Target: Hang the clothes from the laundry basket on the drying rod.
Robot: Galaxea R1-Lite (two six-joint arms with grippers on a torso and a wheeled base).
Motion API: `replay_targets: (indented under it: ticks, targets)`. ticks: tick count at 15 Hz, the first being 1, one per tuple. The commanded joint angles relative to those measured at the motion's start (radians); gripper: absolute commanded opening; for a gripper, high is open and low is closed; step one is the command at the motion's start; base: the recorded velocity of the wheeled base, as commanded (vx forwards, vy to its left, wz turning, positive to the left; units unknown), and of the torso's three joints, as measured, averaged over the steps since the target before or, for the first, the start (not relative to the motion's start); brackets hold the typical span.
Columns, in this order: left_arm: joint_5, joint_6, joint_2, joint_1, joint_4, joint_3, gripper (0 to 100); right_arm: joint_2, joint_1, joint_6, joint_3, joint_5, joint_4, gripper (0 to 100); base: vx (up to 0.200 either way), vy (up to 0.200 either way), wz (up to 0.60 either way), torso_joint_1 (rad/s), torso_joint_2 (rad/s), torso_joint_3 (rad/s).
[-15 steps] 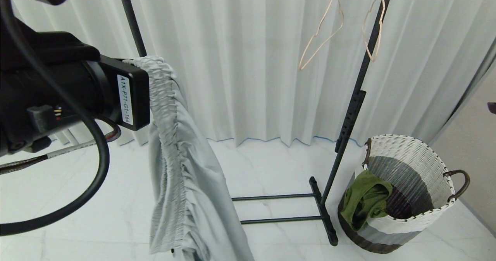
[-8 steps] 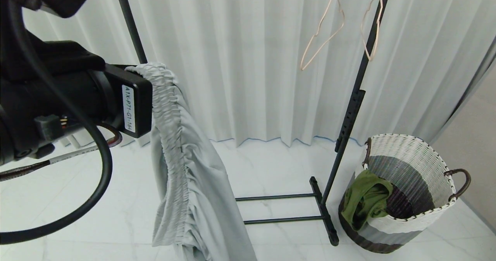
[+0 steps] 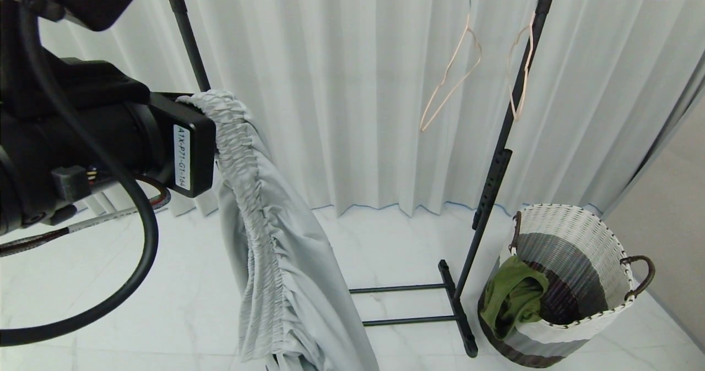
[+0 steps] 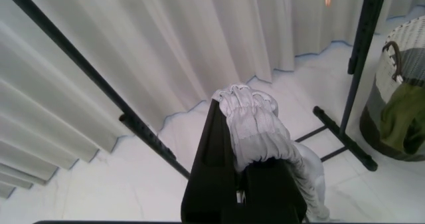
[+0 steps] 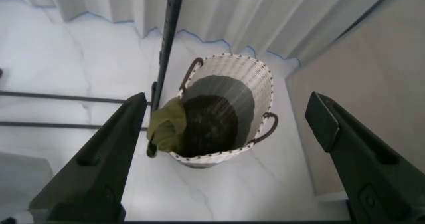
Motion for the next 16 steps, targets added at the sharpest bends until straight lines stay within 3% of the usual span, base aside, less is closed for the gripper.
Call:
replay_targets:
  ticks: [1, 10, 16]
  targets:
    - [0.001, 0.003, 0.000, 0.000, -0.001, 0.000, 0, 0.001, 0.000, 0.004, 0.005, 0.000, 0.001, 100, 0.000, 0.000, 0.00, 0.188, -0.48, -0.290]
    - [0.002, 0.006, 0.000, 0.009, 0.000, 0.003, 0, -0.024, 0.000, 0.001, 0.069, -0.003, -0.042, 100, 0.000, 0.000, 0.00, 0.205, -0.48, -0.269]
    - [0.002, 0.004, -0.002, 0.011, 0.000, 0.028, 0, -0.024, 0.000, -0.002, 0.098, -0.001, -0.087, 100, 0.200, 0.000, 0.00, 0.035, -0.07, -0.039]
